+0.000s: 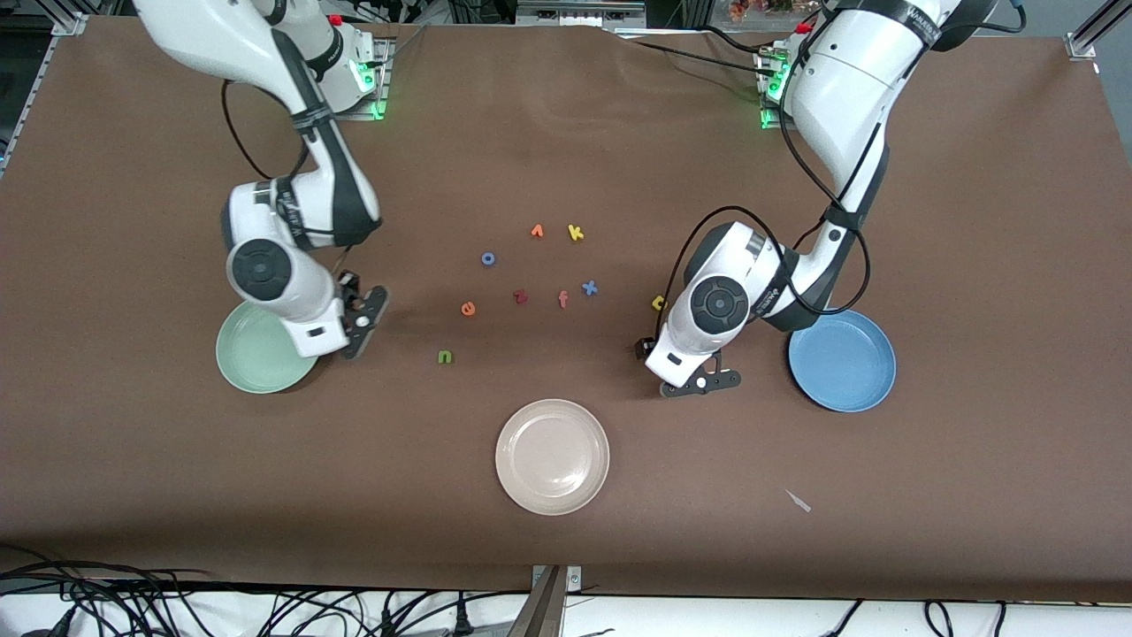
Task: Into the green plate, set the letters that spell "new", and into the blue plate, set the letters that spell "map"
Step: 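Place the w on the green plate while the left gripper grasps blue m, then lower the blue m onto the blue plate and open the left gripper, then grasp the green u with the right gripper while the left grasps teal p, then carry the teal p to the blue plate with the left gripper, then place the u on the green plate while the left gripper reaches yellow letter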
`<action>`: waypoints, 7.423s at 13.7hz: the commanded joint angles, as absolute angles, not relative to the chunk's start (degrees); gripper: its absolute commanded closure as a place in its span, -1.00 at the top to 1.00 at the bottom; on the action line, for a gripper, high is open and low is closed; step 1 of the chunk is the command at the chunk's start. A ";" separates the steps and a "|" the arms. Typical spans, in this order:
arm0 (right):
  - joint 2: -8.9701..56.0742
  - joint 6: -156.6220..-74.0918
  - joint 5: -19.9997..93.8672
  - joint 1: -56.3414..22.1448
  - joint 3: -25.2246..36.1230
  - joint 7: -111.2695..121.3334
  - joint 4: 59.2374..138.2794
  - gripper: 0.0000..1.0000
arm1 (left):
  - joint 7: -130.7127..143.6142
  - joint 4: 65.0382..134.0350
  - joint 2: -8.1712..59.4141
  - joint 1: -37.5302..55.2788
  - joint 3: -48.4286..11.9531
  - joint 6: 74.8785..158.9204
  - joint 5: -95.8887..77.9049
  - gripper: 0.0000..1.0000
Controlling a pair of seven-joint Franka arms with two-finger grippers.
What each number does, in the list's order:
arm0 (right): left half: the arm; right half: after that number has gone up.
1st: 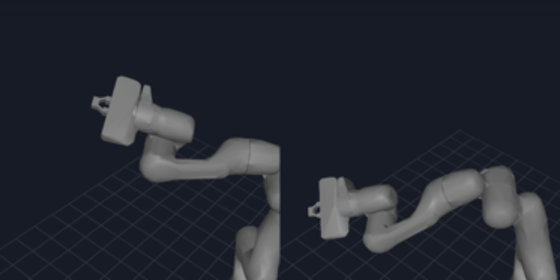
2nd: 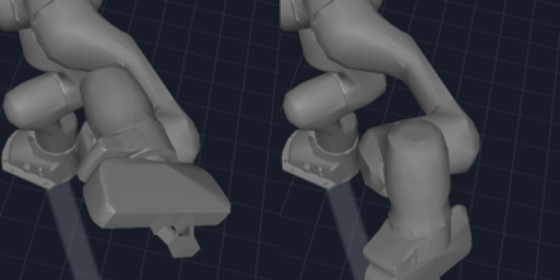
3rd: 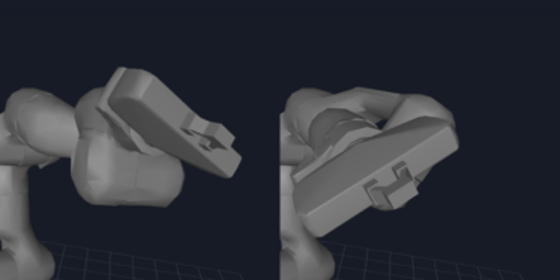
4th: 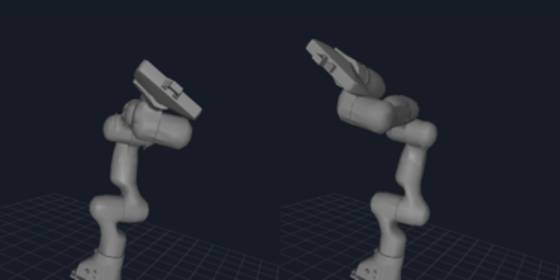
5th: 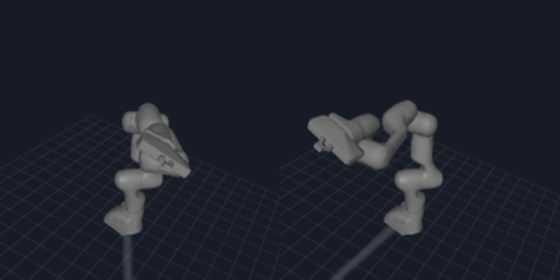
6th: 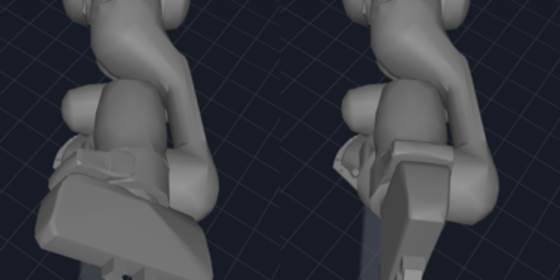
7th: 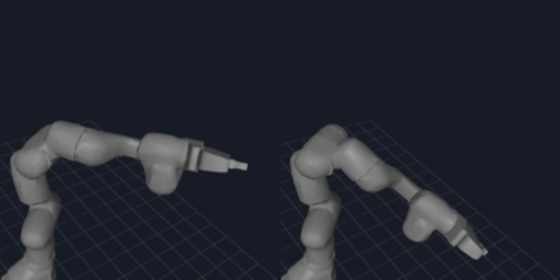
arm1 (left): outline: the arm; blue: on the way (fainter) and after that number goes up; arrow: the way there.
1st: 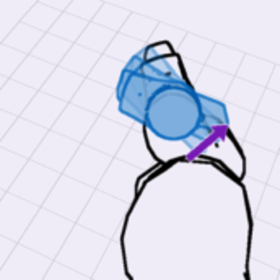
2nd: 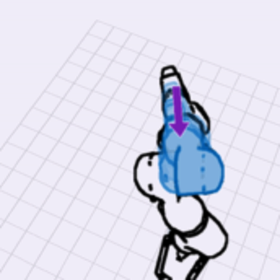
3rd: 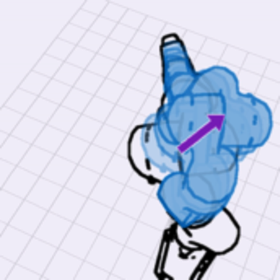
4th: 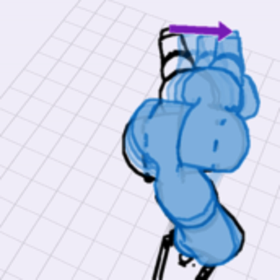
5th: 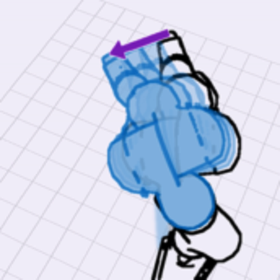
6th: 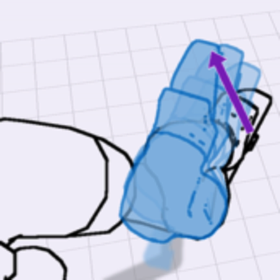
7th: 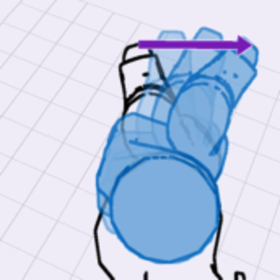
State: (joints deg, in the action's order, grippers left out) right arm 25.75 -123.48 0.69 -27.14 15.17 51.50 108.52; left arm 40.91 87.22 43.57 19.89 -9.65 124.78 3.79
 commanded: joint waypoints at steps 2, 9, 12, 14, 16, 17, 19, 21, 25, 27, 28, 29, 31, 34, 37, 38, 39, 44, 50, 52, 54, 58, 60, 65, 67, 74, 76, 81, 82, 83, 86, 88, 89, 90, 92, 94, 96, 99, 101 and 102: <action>26.19 -122.34 1.49 -23.22 16.96 51.50 108.54 -1.00 | 42.80 86.22 45.79 21.35 -9.58 127.52 4.75 0.45; 27.07 -122.44 1.49 -19.51 16.96 41.41 108.28 1.00 | 43.07 86.22 47.46 21.62 -9.58 129.90 4.75 -0.57; 25.84 -122.17 1.49 -20.13 16.44 34.74 108.19 1.00 | 43.07 86.22 47.29 21.36 -9.58 129.90 4.75 -1.00; 25.40 -120.77 1.49 -20.21 15.65 30.35 108.11 1.00 | 42.46 85.96 45.89 21.01 -9.58 129.12 5.44 -1.00; 24.70 -120.76 1.49 -20.21 14.59 24.99 108.11 1.00 | 39.30 86.13 40.80 18.91 -9.67 124.40 4.84 -1.00; 24.52 -120.76 1.49 -20.21 13.63 22.35 108.11 1.00 | 37.46 86.05 39.48 18.03 -9.67 121.84 4.83 -1.00; 23.82 -120.76 1.58 -20.21 12.22 16.55 108.11 1.00 | 30.54 86.83 37.54 16.01 -9.58 120.42 5.28 -1.00; 23.29 -120.76 1.58 -20.21 10.12 9.96 108.11 1.00 | 23.59 87.01 35.17 11.97 -9.67 113.16 5.18 -1.00; 23.38 -121.29 1.58 -20.21 6.69 -0.42 107.76 1.00 | 12.24 94.19 28.58 4.32 -9.67 108.72 5.19 -1.00; 23.47 -120.85 1.93 -20.21 5.02 -5.69 106.09 1.00 | 9.68 98.16 26.46 1.42 -9.58 108.72 5.54 -1.00; 23.47 -120.85 1.93 -20.21 4.31 -8.41 105.82 1.00 | 7.67 99.74 26.28 0.36 -9.49 108.63 5.71 -1.00; 23.47 -120.94 1.93 -20.21 3.35 -11.31 105.73 1.00 | 4.08 101.50 26.11 -3.13 -9.67 108.89 5.02 -1.00; 23.64 -121.46 2.28 -20.21 2.29 -15.01 105.73 1.00 | 1.24 103.79 26.72 -4.92 -9.67 110.21 4.83 -1.00; 24.08 -121.29 6.15 -21.35 2.28 -17.13 104.07 1.00 | 1.14 106.51 26.63 -5.62 -9.67 111.26 4.83 -1.00; 25.13 -121.47 6.06 -23.20 2.29 -21.96 102.58 1.00 | 1.14 109.25 30.39 -6.50 -9.67 119.67 4.83 -1.00; 25.31 -121.55 6.06 -23.64 2.29 -22.76 102.48 1.00 | 1.14 109.16 32.06 -7.20 -9.67 122.14 4.83 -1.00; 25.92 -121.55 6.06 -24.08 2.29 -23.72 102.05 1.00 | 1.14 108.55 32.51 -7.21 -9.67 122.86 4.83 -0.64; 26.37 -122.43 6.06 -24.70 2.29 -25.92 101.78 1.00 | 2.19 106.79 27.97 -6.59 -12.46 117.88 4.75 1.00; 27.07 -123.30 5.89 -25.75 2.29 -29.34 101.60 1.00 | 15.71 106.70 28.37 -4.23 -23.20 123.54 5.79 1.00; 29.08 -127.94 5.54 -26.62 2.29 -31.81 101.60 1.00 | 15.38 106.26 33.37 -2.38 -23.29 130.22 9.03 1.00; 31.02 -130.68 5.97 -26.81 2.29 -31.90 101.60 1.00 | 15.21 106.00 34.27 -2.55 -23.20 131.04 9.58 1.00; 35.32 -132.37 5.01 -27.16 2.29 -30.15 96.96 1.00 | 15.56 103.28 39.54 0.52 -22.68 135.70 9.49 0.57; 36.56 -132.71 4.57 -26.98 2.29 -23.85 96.59 1.00 | 15.82 102.75 39.73 0.62 -22.68 135.70 9.58 0.47; 39.98 -133.50 3.61 -27.07 2.37 -22.15 94.40 1.00 | 16.00 102.74 40.08 0.44 -20.92 135.70 15.20 0.14; 40.86 -133.51 3.60 -27.07 2.37 -22.06 93.78 1.00 | 17.39 102.75 40.08 0.79 -20.92 135.70 15.12 0.14; 43.59 -134.21 4.39 -27.07 2.29 -24.16 91.93 0.98 | 22.33 103.27 40.17 2.82 -21.01 135.27 15.29 -0.22; 43.86 -134.21 4.39 -27.07 2.29 -24.70 91.93 0.80 | 22.67 103.27 40.17 2.73 -21.01 135.18 15.29 -0.78; 44.30 -134.21 4.48 -27.07 2.29 -24.87 91.93 0.47 | 21.37 102.66 37.01 0.89 -20.66 128.87 15.38 -0.89; 44.38 -134.21 4.48 -27.07 2.20 -24.87 91.93 0.43 | 18.75 102.83 36.92 -1.21 -20.65 127.98 15.38 -0.88; 44.38 -134.21 5.18 -27.07 2.20 -24.87 91.85 0.36 | 15.50 103.27 36.13 -3.58 -20.74 127.27 15.38 -0.88; 44.38 -134.21 6.77 -27.16 2.20 -24.79 91.58 0.22 | 9.68 102.57 33.06 -10.00 -20.83 121.83 15.29 -0.86; 44.30 -134.21 6.68 -27.25 2.20 -24.79 91.58 0.07 | 6.78 101.78 33.22 -13.00 -21.01 121.82 14.68 -0.88; 44.38 -134.21 6.68 -27.33 2.20 -24.70 91.58 0.03 | 5.81 100.30 34.61 -13.18 -21.01 121.90 14.59 -0.88; 44.38 -134.21 6.68 -27.33 2.20 -24.78 91.58 -0.03 | 4.76 99.67 35.76 -13.44 -20.83 122.08 14.68 -0.88; 44.38 -134.21 6.68 -27.33 2.20 -24.79 91.58 -0.24 | 4.31 99.58 36.91 -14.24 -20.74 122.78 15.29 -0.67; 44.47 -134.21 6.68 -27.42 2.20 -24.79 91.58 -0.45 | 4.31 99.49 36.83 -13.71 -20.83 122.78 15.38 0.99; 44.56 -134.21 6.77 -27.51 2.20 -24.79 91.58 -0.63 | 4.57 99.32 35.78 -13.71 -21.62 122.08 14.60 1.00; 44.47 -134.21 6.77 -27.60 2.20 -24.79 91.41 -0.74 | 8.33 99.23 33.76 -13.80 -25.74 119.19 14.41 1.00; 44.30 -133.34 6.86 -27.60 2.28 -24.09 89.84 -0.78 | 13.59 99.49 33.05 -13.80 -30.21 116.38 14.41 1.00; 44.04 -132.72 6.77 -27.51 2.29 -23.91 88.87 -0.88 | 17.71 99.84 33.13 -13.62 -32.24 116.02 14.50 1.00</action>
State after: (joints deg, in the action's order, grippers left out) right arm 43.11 -134.21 5.65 -27.18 2.27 -24.46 92.32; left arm 11.43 99.05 34.55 -13.86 -28.75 118.38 13.50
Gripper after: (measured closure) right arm 0.736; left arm 0.000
